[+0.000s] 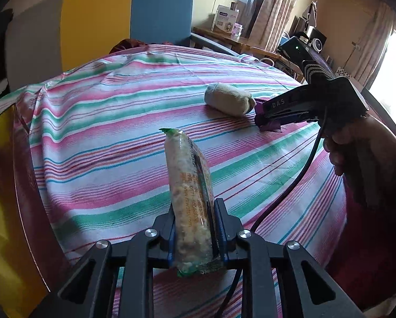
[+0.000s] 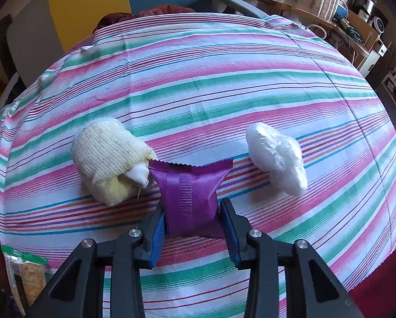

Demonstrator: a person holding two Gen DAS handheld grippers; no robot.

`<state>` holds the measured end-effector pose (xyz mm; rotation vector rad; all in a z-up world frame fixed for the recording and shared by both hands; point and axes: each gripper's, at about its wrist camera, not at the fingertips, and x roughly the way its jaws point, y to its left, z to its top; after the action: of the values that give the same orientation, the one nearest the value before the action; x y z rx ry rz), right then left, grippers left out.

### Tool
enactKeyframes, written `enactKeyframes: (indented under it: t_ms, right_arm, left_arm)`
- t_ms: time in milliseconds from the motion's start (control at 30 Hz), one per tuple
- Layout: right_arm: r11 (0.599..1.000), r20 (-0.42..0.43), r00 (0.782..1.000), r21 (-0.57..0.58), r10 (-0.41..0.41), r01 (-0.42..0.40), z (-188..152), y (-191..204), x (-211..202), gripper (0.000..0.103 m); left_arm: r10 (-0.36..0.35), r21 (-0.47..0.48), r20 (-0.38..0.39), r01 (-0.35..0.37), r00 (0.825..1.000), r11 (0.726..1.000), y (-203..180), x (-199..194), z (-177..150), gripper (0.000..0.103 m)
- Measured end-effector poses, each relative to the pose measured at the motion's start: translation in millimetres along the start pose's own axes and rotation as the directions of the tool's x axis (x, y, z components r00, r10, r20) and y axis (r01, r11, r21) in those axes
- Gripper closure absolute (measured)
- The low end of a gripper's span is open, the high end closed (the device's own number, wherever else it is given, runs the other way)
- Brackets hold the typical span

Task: Organize objects
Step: 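Lift the biscuit bar with the left gripper while the right gripper grasps the purple packet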

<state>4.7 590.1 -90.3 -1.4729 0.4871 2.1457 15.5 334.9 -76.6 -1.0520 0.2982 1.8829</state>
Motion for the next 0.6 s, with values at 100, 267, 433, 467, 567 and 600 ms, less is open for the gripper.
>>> enactKeyframes:
  t_ms: [100,267,433,467,567,600]
  right_arm:
    - [1.000,0.000,1.000,-0.006,-0.003,0.003,-1,-1,-2,0.064]
    - [1.000,-0.005,1.000,-0.007,0.000,0.000,-1,-2,-4,0.064]
    - [1.000,-0.013,1.000,-0.005,0.004,-0.004,0,-2,-7,0.064]
    - [1.000,-0.015,1.000,-0.004,0.005,-0.005,0,-2,-7,0.064]
    - [1.000,-0.019,1.000,-0.003,0.009,-0.009,0,-2,-9,0.064]
    - [1.000,-0.020,1.000,-0.003,0.010,-0.010,1,-2,-9,0.064]
  left_arm:
    - [-0.018,-0.006,-0.008,0.018,1.000,1.000,3,3,-2,0.078]
    - [-0.048,-0.016,-0.042,0.047,0.998,0.999,2,9,2,0.065]
    - [0.027,0.021,-0.047,-0.026,0.999,0.999,-3,13,8,0.059]
    - [0.051,0.027,-0.047,-0.049,0.998,0.998,-2,13,9,0.053]
    - [0.116,0.056,-0.045,-0.114,0.992,0.992,-4,14,12,0.047]
    - [0.122,0.066,-0.047,-0.118,0.991,0.991,-5,15,13,0.047]
